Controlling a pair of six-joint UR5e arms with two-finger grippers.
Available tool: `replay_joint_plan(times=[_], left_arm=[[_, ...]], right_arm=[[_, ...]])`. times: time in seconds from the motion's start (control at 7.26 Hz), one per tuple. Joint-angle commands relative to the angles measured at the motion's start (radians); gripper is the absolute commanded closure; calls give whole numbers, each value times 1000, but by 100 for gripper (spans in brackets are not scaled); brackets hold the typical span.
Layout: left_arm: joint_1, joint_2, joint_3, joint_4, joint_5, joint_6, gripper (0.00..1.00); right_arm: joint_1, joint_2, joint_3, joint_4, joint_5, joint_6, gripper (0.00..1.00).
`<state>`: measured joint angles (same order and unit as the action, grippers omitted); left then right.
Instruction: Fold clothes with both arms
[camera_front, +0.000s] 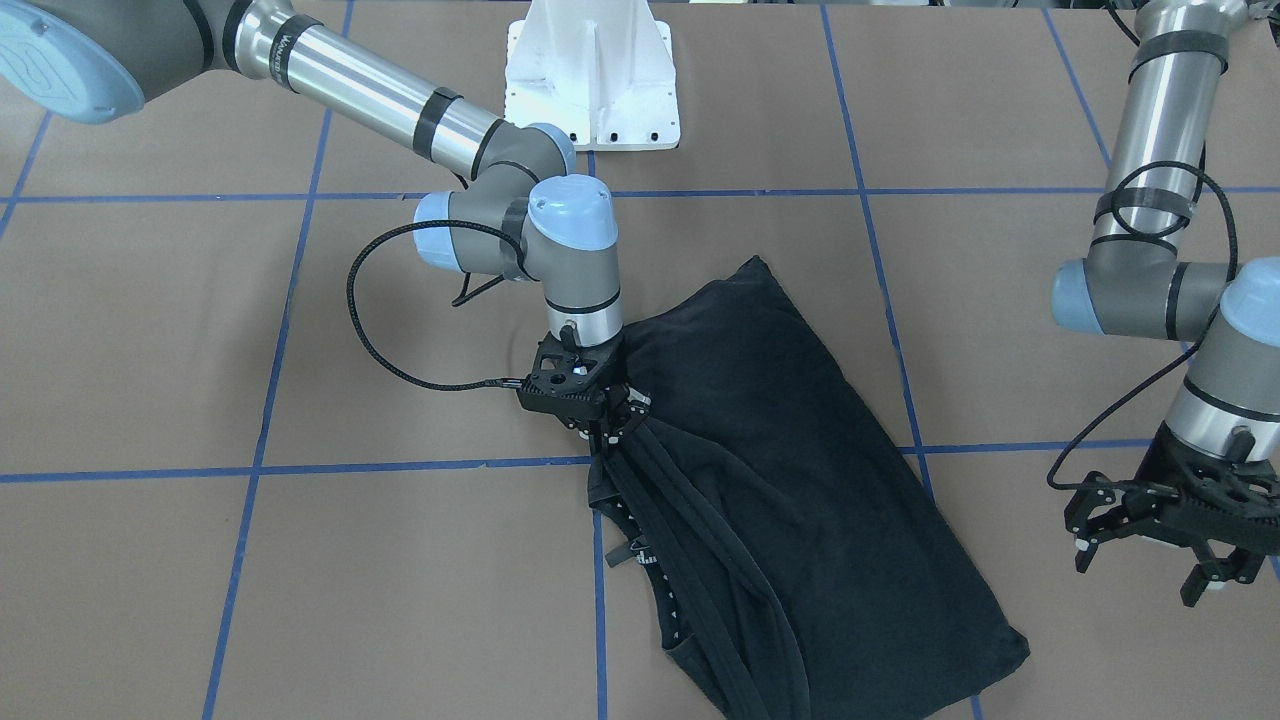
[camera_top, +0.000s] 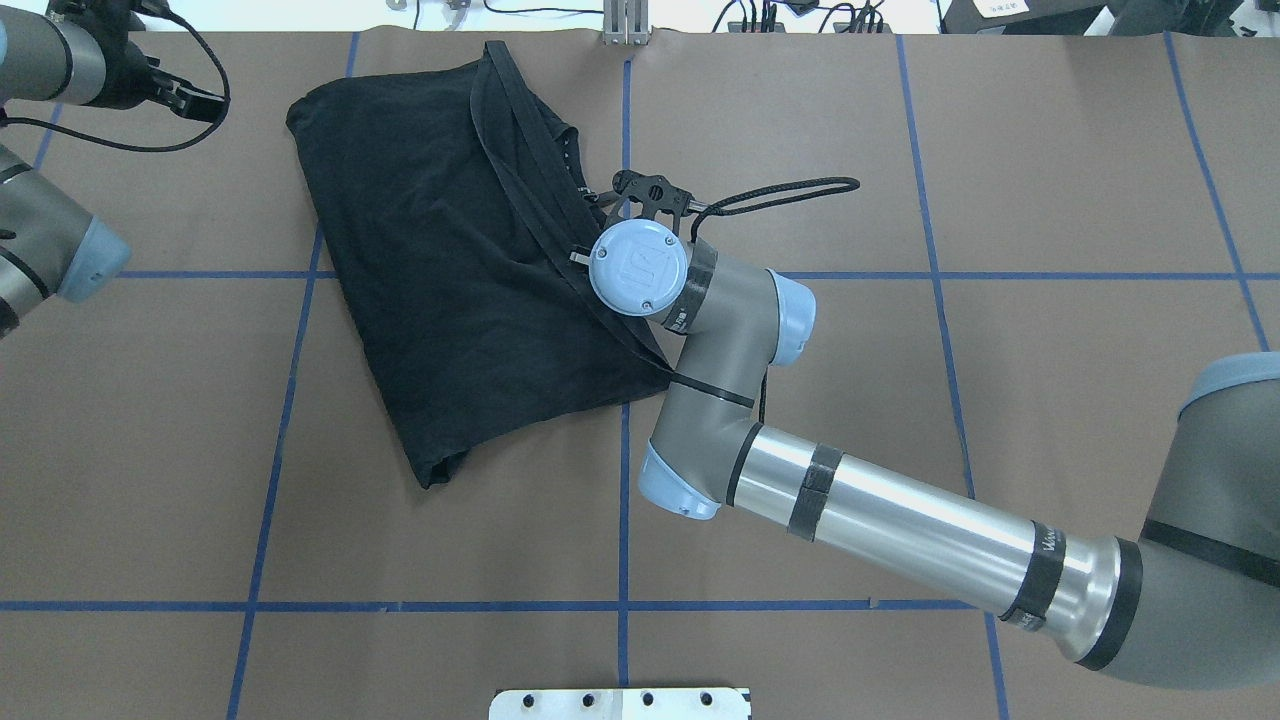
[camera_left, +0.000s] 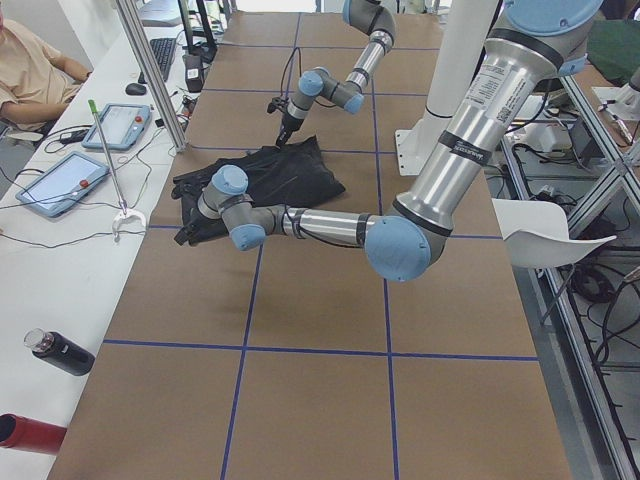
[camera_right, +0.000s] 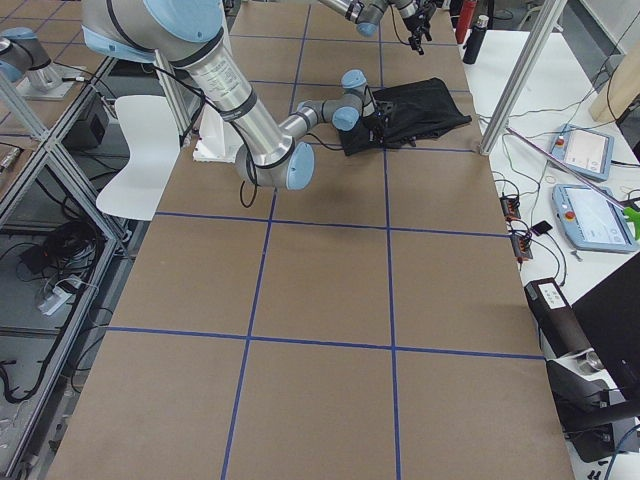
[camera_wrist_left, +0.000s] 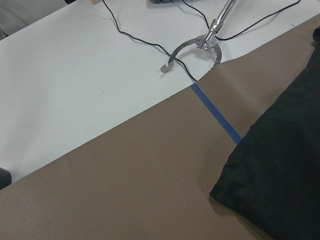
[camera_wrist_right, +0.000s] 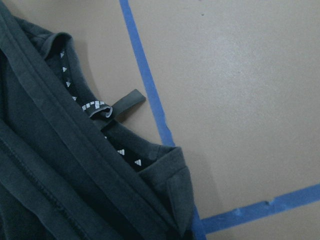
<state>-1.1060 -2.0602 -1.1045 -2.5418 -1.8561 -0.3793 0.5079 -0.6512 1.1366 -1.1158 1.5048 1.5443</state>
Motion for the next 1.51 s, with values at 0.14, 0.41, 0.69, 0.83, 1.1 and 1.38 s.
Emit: replay_joint_plan(times=[0.14, 0.41, 0.69, 0.83, 1.1, 1.38], left_arm=[[2, 0, 0, 0, 0, -4, 0], [11, -1, 0, -12, 0, -21, 0], [12, -1, 0, -29, 0, -46, 0], [14, -1, 2, -29, 0, -46, 0], [15, -1, 2, -29, 0, -47, 0], [15, -1, 0, -29, 0, -70, 0]], right_arm=[[-2, -85, 148, -7, 8, -18, 100], [-64, -226, 327, -13, -41, -9, 100], [-185, -277, 435, -90, -159, 16, 100], [-216, -277, 443, -105, -197, 40, 100], [-221, -312, 477, -108, -199, 37, 100], [-224, -445, 630, -110, -193, 30, 100]])
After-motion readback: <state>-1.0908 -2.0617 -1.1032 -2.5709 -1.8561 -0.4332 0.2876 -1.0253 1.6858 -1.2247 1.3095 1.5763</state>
